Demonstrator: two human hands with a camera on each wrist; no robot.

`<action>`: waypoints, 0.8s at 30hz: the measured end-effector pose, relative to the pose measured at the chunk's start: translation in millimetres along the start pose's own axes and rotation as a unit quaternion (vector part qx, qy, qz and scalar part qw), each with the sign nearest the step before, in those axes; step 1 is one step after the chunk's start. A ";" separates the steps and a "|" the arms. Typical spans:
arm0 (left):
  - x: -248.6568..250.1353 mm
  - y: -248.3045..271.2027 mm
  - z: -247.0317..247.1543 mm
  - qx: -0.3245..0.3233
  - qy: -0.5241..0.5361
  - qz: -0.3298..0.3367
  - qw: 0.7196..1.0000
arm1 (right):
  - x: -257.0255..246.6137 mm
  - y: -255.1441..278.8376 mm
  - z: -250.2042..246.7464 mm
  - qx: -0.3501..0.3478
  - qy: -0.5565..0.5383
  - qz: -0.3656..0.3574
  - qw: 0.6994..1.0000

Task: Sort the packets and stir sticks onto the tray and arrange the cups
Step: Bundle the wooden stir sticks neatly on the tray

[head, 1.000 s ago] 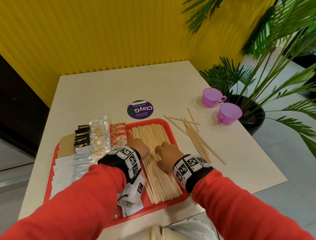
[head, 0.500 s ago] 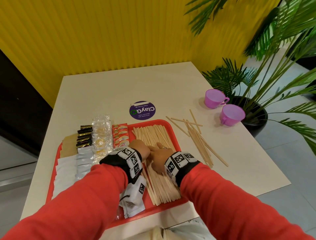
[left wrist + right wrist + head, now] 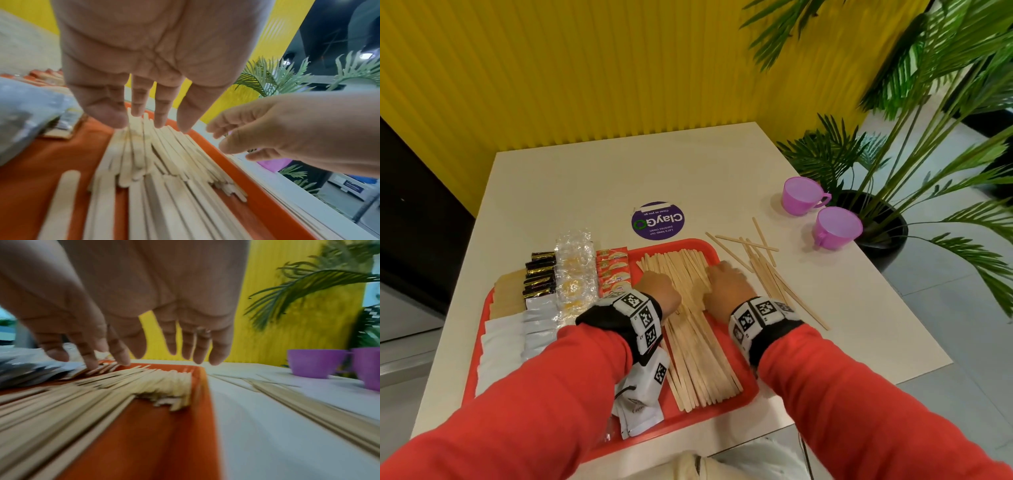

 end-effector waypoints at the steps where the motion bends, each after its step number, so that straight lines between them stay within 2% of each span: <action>1: 3.8 -0.5 0.2 0.004 0.021 0.007 1.000 | 17.9 0.1 -12.9 0.039 -0.022 0.049 0.998; 3: 16.6 4.7 -0.8 0.012 0.067 0.027 0.997 | 56.7 -0.6 -28.0 0.057 -0.046 0.143 0.987; 5: 31.5 7.1 -0.3 0.011 0.092 0.048 0.995 | 91.4 3.7 -30.7 0.044 -0.058 0.219 0.973; 8: 55.5 10.9 -0.4 0.014 0.105 0.076 0.991 | 123.8 6.4 -21.5 0.008 -0.046 0.269 0.962; 15: 100.8 7.8 9.5 -0.015 0.116 0.105 0.987 | 126.9 -3.8 -17.6 -0.042 0.045 0.225 0.972; 24: 130.1 -0.5 22.9 -0.040 0.172 0.063 0.982 | 136.9 -3.0 -13.3 -0.055 0.025 0.179 0.982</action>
Point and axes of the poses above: each hand's wrist, its own y-axis away from the middle knuckle, its own z-axis out of the palm, x = y × z, the point moved 7 cm from there along -y, towards the middle knuckle, and after that the axes turned 10 degrees about -x, right-handed, at the moved point
